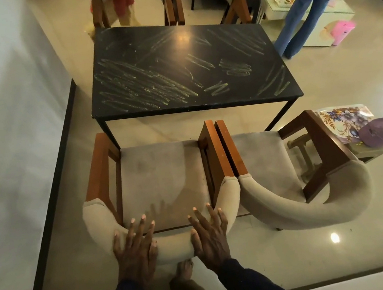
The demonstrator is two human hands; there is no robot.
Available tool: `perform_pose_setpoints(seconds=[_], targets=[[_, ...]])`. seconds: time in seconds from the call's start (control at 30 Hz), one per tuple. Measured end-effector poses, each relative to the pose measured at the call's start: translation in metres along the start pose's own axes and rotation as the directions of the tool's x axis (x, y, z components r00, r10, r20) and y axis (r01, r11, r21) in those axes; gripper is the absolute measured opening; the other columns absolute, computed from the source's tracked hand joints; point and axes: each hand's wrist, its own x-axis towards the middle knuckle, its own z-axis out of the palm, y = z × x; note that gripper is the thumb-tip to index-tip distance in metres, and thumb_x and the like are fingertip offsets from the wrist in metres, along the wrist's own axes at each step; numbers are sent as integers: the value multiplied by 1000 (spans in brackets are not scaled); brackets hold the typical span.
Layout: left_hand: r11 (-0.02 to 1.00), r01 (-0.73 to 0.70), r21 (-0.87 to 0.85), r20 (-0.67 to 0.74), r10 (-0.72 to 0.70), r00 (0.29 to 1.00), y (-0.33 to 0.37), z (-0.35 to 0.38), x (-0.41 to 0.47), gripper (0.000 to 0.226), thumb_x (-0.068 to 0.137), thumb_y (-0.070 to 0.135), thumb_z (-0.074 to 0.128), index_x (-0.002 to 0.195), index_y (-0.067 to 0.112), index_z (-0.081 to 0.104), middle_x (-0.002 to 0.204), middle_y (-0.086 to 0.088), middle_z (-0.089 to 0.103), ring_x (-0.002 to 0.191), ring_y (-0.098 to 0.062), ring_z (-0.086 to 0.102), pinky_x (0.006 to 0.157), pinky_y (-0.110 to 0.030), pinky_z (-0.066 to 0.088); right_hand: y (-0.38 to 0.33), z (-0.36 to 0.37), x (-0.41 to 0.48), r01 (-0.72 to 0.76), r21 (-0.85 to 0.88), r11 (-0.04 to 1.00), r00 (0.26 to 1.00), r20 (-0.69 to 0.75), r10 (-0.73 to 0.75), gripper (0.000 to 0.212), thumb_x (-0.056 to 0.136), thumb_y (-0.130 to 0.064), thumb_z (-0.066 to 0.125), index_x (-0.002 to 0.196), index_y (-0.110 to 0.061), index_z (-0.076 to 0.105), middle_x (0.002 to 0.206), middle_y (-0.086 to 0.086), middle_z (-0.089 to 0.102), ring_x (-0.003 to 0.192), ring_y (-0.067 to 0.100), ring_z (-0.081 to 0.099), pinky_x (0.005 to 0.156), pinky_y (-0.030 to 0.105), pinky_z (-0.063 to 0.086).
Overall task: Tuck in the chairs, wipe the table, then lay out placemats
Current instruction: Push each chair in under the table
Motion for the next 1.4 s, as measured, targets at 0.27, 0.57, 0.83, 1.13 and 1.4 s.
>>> perform_pose_setpoints(seconds=[0.27, 0.57, 0.83, 1.13, 1.4], targets=[[1000, -7, -15, -22, 7, 1000, 0, -1, 1, 60, 101, 41, 34, 157, 24, 48, 169, -9, 37, 156, -35, 33, 122, -66, 17, 1, 1, -3, 3, -69, 998, 998, 69, 2, 51, 111, -41, 32, 148, -21, 62, 164, 1, 48, 162, 31, 26, 131, 58, 11], [999, 31, 28, 10, -31, 999, 27, -10, 4, 69, 103, 42, 33, 169, 23, 24, 178, -4, 13, 164, -27, 11, 124, -69, 22, 4, -5, 1, 53, -139, 989, 993, 112, -37, 64, 111, -43, 37, 169, -17, 28, 179, 7, 16, 166, 28, 3, 130, 65, 9], [996, 32, 81, -19, -31, 999, 20, -23, 8, 69, 103, 42, 35, 167, 20, 27, 177, -7, 17, 163, -28, 9, 123, -67, 23, -17, 5, 8, 93, -172, 981, 988, 135, -70, 66, 110, -44, 37, 169, -16, 27, 179, 7, 13, 166, 27, 4, 130, 66, 9], [988, -33, 151, 38, 28, 999, 47, -13, 37, 68, 107, 48, 28, 168, 18, 26, 178, -11, 13, 164, -33, 14, 128, -66, 10, 5, -18, 19, 77, -209, 975, 990, 136, -49, 66, 112, -46, 27, 171, -18, 20, 179, 8, 12, 166, 27, 5, 129, 68, 13], [983, -103, 154, 4, 104, 995, 137, 3, 66, 65, 112, 48, 17, 169, 19, 24, 178, -9, 10, 164, -31, 10, 126, -65, 14, 92, -67, 19, 64, -197, 978, 994, 97, -46, 67, 110, -42, 38, 169, -13, 25, 177, 11, 19, 166, 30, 8, 127, 71, 16]])
